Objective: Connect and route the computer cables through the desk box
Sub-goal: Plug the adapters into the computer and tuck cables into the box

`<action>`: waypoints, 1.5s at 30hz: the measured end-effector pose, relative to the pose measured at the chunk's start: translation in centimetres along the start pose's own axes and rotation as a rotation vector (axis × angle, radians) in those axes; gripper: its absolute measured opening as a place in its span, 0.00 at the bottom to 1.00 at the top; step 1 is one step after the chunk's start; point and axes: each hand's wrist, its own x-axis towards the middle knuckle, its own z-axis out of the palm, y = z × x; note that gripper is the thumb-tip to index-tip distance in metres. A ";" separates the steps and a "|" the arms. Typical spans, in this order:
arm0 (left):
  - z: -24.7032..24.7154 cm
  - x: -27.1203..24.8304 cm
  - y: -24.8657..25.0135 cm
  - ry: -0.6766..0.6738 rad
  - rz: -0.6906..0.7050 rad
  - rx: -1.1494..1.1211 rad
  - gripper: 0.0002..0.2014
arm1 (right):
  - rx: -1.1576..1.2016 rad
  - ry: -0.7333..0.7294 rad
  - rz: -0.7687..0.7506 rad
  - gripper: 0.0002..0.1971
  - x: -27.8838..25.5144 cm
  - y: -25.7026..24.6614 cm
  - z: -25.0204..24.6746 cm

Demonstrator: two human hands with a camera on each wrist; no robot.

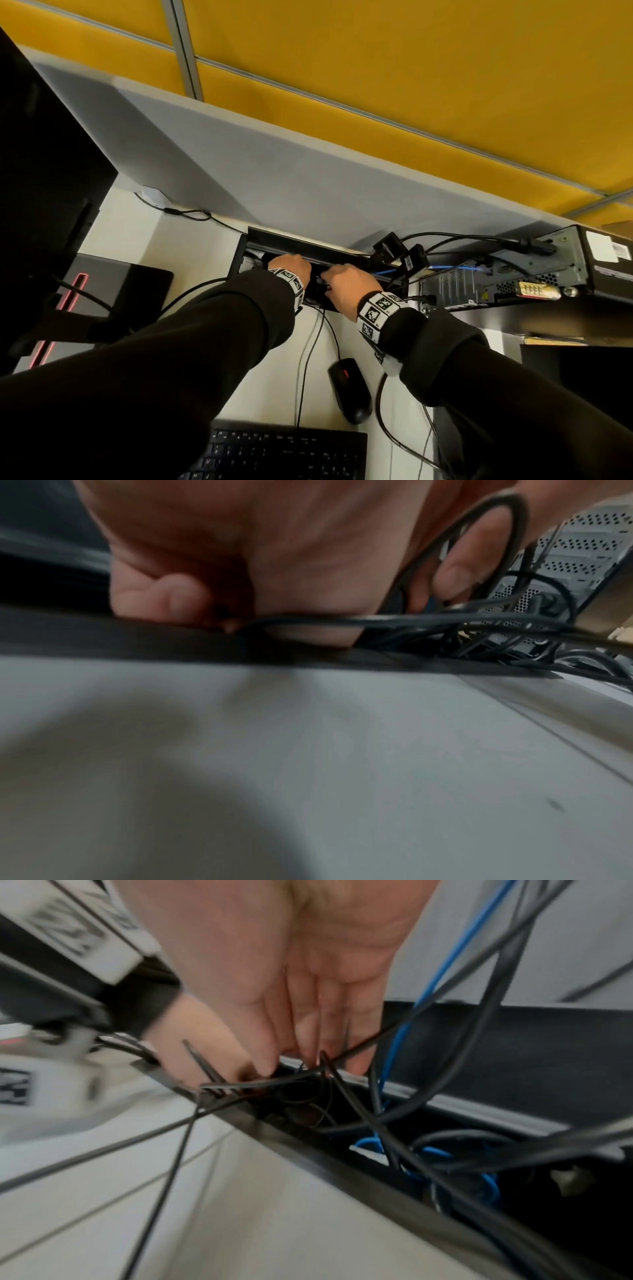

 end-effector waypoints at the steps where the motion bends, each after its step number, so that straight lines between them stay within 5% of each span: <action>1: 0.0 0.1 -0.1 -0.006 0.009 -0.012 0.15 | -0.015 -0.045 -0.029 0.14 0.0 0.0 0.4; 4: 0.4 0.3 -1.4 -0.014 -0.036 -0.076 0.13 | -0.049 -0.164 -0.005 0.13 0.0 0.5 1.0; 8: 1.1 -0.2 -3.2 -0.010 -0.121 -0.141 0.12 | 0.044 -0.093 0.045 0.16 0.7 0.5 0.4; 14: 0.4 -0.7 -2.2 -0.107 -0.106 -0.032 0.12 | 0.007 0.041 -0.198 0.31 0.8 -0.8 1.2; 18: 0.0 -1.2 -2.5 -0.142 -0.095 0.045 0.13 | 0.012 -0.125 -0.199 0.29 1.5 0.4 1.6; 22: 0.0 -1.3 -2.6 -0.134 -0.090 0.059 0.14 | -0.065 -0.092 -0.237 0.28 1.3 0.6 2.3; 31: 0.8 -1.4 -3.1 -0.141 -0.105 -0.016 0.17 | 0.047 -0.199 -0.008 0.37 2.6 0.3 3.1; 36: 1.1 -2.2 -3.7 0.038 -0.202 -0.218 0.14 | 0.130 -0.221 0.075 0.32 4.1 -0.6 2.5; 40: 2.5 -3.0 -4.9 0.245 -0.140 -0.421 0.09 | 0.174 -0.112 0.064 0.30 3.7 -0.3 3.0; 45: 2.3 -3.7 -4.5 0.199 -0.144 -0.357 0.10 | 0.369 0.066 -0.023 0.31 -0.2 0.0 1.4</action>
